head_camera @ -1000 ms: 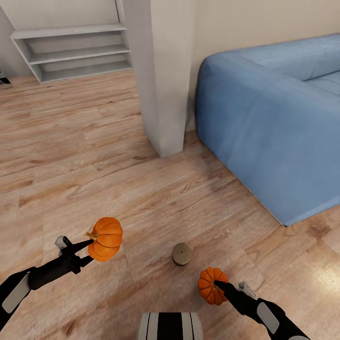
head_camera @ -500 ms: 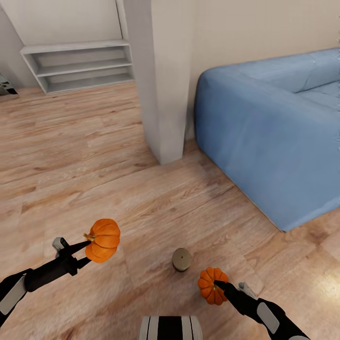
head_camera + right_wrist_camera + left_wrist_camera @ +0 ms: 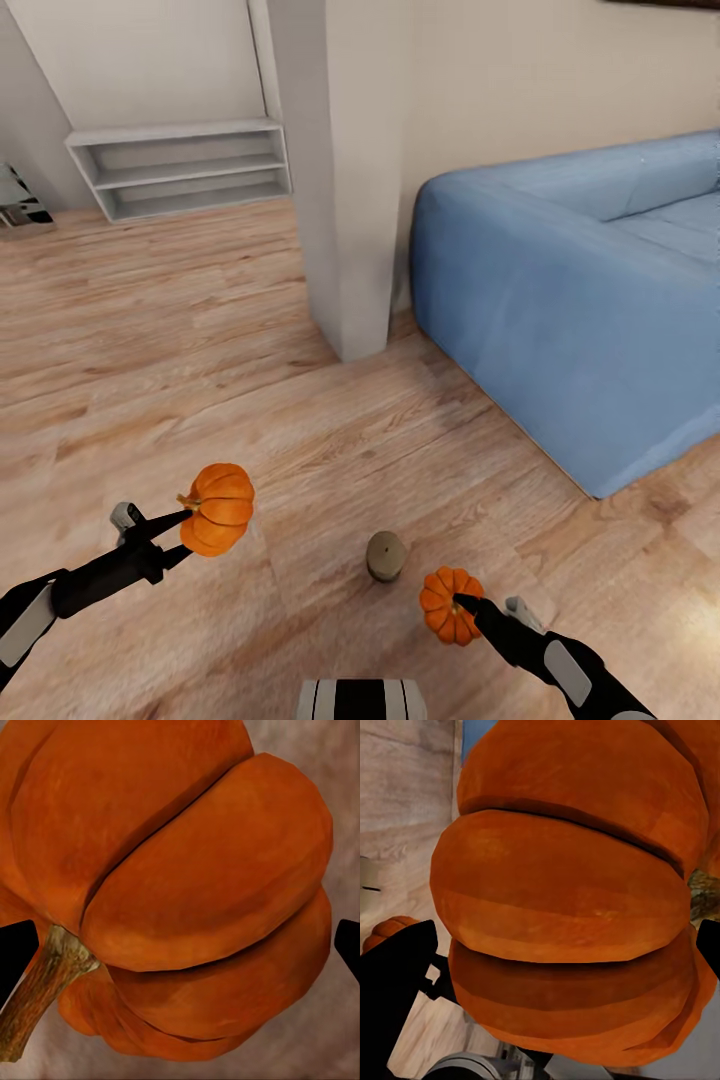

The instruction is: Place each of the two pumpkins and all three candles from the living room inside a cabinet in the living room (use any cabinet), then make sure every cabinet is closed, and position the cauldron so it is next to a table in the living room.

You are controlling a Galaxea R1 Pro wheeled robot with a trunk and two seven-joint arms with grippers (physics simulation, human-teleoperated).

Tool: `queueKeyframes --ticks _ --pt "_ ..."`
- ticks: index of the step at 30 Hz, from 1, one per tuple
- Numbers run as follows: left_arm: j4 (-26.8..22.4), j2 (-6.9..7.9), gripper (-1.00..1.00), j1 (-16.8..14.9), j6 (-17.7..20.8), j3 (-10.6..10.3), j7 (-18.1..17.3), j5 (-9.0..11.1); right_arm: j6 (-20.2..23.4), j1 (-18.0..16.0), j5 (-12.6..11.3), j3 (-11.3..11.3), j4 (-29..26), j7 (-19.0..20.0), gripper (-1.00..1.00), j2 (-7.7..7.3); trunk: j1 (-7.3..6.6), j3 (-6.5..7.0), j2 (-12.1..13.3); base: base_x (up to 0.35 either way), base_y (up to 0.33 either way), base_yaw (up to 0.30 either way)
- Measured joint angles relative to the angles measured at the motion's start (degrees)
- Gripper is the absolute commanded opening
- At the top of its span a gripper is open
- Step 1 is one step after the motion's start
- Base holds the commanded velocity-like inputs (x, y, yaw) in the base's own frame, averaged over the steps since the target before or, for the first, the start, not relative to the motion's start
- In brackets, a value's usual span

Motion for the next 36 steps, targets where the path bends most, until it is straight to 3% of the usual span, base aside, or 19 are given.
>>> queueKeyframes --ticks 28,36 --pt "0.0 0.00 -1.00 0.0 0.0 -0.1 0.1 0.0 -0.1 0.0 -0.8 -0.3 0.0 0.7 -1.00 -0.01 -0.72 6.21 0.4 -0.037 0.018 0.000" --pt "0.0 0.00 -1.00 0.0 0.0 -0.1 0.1 0.0 -0.1 0.0 -0.8 -0.4 0.0 0.8 -1.00 0.00 -0.90 7.98 0.5 -0.187 0.000 -0.010"
